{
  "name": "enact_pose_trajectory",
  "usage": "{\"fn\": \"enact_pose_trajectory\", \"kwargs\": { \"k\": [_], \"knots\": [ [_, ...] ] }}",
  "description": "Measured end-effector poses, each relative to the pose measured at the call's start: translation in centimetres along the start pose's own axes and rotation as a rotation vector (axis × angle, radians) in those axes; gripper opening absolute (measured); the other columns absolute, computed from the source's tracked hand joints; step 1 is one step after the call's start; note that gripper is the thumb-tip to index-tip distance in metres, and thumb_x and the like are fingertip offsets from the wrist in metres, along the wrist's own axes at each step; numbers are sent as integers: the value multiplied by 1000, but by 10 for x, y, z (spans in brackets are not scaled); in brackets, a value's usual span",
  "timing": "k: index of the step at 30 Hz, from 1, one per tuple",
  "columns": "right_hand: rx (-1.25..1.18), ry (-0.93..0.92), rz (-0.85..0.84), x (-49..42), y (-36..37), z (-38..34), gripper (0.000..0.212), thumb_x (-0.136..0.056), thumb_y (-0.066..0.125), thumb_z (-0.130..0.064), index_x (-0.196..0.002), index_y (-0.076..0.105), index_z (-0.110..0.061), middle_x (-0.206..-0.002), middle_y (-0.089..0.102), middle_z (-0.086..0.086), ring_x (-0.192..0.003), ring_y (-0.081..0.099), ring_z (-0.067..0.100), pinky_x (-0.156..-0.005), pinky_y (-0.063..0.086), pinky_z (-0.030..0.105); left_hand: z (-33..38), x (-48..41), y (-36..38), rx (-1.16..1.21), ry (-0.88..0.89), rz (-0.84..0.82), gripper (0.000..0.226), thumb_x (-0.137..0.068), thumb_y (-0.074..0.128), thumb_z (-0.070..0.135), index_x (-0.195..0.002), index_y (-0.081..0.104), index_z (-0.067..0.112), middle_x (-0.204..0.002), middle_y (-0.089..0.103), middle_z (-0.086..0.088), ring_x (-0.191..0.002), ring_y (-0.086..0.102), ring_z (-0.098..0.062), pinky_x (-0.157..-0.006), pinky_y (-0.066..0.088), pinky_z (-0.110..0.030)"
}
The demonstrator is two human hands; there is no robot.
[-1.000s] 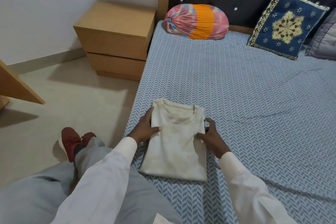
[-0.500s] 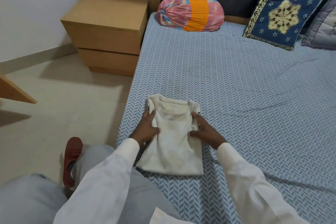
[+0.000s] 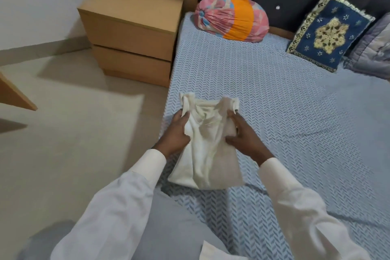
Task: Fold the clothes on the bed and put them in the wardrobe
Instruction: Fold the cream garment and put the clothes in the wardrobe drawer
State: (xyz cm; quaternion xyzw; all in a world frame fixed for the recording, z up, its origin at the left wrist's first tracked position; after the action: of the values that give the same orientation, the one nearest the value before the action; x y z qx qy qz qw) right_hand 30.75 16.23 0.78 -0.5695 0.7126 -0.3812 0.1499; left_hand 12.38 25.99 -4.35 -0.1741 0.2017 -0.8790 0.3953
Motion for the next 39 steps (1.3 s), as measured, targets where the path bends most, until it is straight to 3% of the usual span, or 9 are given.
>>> {"fn": "enact_pose_trajectory", "kwargs": {
  "k": [4, 8, 11, 18, 26, 30, 34, 39],
  "knots": [
    [51, -69, 22, -25, 19, -75, 91, -78, 72, 2, -154, 27, -19, -156, 29, 7, -136, 41, 29, -107, 41, 51, -3, 9, -86, 61, 39, 57, 86, -77, 54, -11, -153, 24, 12, -162, 7, -4, -149, 11, -14, -111, 17, -13],
    [85, -120, -5, -28, 34, -155, 95, -76, 73, 3, -154, 25, -18, -157, 27, 10, -142, 33, 28, -112, 36, 46, 7, 48, -168, 32, 23, 96, 83, -79, 52, -11, -153, 24, 13, -161, 7, -3, -147, 14, -12, -103, 16, -5],
    [77, -142, -36, -17, 41, -212, 96, -75, 74, 3, -154, 26, -19, -157, 27, 11, -143, 32, 27, -113, 35, 42, 17, 89, -219, -34, -30, 113, 85, -81, 52, -7, -155, 19, 19, -162, 2, 2, -147, 17, -14, -104, 28, -16],
    [70, -205, -199, 38, 49, -364, 99, -73, 68, 6, -155, 18, -18, -158, 26, 8, -139, 38, 25, -97, 31, 15, 74, 200, -333, -120, -214, 134, 90, -81, 55, 1, -156, 13, 26, -162, -5, 8, -146, 24, -16, -103, 43, -32],
    [101, -268, -285, 81, 8, -493, 97, -75, 64, -7, -157, 17, -30, -162, 13, -6, -144, 31, 22, -103, 46, 36, 158, 266, -426, -180, -334, 186, 90, -85, 57, 4, -156, 8, 33, -162, -7, 14, -142, 33, -20, -97, 48, -30],
    [128, -332, -290, 78, 7, -544, 92, -82, 63, -7, -157, 14, -32, -162, 12, -6, -139, 36, 23, -94, 46, 28, 168, 286, -468, -196, -365, 282, 89, -87, 54, 3, -156, 6, 33, -162, -8, 11, -143, 32, -21, -93, 50, -30],
    [150, -400, -311, 64, 30, -593, 90, -86, 63, -10, -157, 11, -33, -164, 8, -5, -139, 39, 25, -97, 50, 36, 156, 306, -512, -205, -420, 380, 91, -87, 54, 4, -156, 2, 31, -162, -12, 9, -145, 27, -24, -94, 49, -34],
    [105, -463, -331, 39, 70, -662, 92, -88, 70, -22, -157, 11, -35, -165, 4, -6, -140, 37, 26, -100, 45, 34, 132, 316, -579, -198, -417, 475, 92, -86, 54, 5, -155, -1, 30, -162, -14, 5, -145, 27, -23, -86, 43, -24]
  ]
}}
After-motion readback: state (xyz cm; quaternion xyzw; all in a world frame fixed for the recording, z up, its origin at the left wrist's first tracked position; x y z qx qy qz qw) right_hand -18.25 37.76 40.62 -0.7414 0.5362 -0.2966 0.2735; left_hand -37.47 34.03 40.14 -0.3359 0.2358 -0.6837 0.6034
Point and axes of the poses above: each hand's wrist, its own x-axis away from the middle knuckle, its own y-axis out of the palm, z = x × y, the point moved 8 cm from there along -x, towards the middle knuckle
